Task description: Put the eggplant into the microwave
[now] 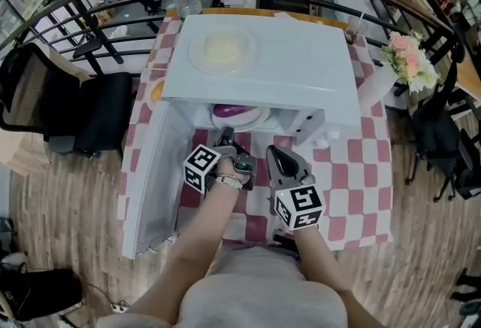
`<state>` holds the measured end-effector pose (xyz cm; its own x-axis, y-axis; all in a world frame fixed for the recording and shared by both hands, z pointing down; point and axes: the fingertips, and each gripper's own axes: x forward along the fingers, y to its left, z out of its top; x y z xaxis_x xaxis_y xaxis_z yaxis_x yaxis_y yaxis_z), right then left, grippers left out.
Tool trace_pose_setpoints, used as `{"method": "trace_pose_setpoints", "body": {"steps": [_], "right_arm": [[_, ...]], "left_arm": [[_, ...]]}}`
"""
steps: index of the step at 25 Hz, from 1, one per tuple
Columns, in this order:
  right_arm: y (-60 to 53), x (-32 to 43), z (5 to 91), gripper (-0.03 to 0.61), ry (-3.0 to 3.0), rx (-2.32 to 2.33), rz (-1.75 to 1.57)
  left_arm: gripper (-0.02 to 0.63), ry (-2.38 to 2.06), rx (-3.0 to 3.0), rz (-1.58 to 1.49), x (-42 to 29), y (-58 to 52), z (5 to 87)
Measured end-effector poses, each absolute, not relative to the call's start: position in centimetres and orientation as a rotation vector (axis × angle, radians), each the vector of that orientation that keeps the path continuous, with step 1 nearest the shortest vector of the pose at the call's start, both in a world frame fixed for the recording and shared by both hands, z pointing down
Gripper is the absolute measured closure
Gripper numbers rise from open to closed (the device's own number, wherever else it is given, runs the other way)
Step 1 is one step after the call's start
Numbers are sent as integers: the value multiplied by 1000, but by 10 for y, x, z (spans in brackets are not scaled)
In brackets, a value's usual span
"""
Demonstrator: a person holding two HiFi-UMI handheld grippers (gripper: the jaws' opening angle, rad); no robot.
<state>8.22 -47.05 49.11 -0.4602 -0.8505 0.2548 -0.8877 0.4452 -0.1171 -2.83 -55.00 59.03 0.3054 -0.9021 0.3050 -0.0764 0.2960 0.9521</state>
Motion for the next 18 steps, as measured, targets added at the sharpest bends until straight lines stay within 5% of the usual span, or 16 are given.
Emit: {"method": "trace_pose_setpoints", "body": {"steps": [18], "right_arm": [[-472,84,498,552,-2533,1529,400]], "left_arm": [[601,-1207,1071,-663,-26,-573,595]]}}
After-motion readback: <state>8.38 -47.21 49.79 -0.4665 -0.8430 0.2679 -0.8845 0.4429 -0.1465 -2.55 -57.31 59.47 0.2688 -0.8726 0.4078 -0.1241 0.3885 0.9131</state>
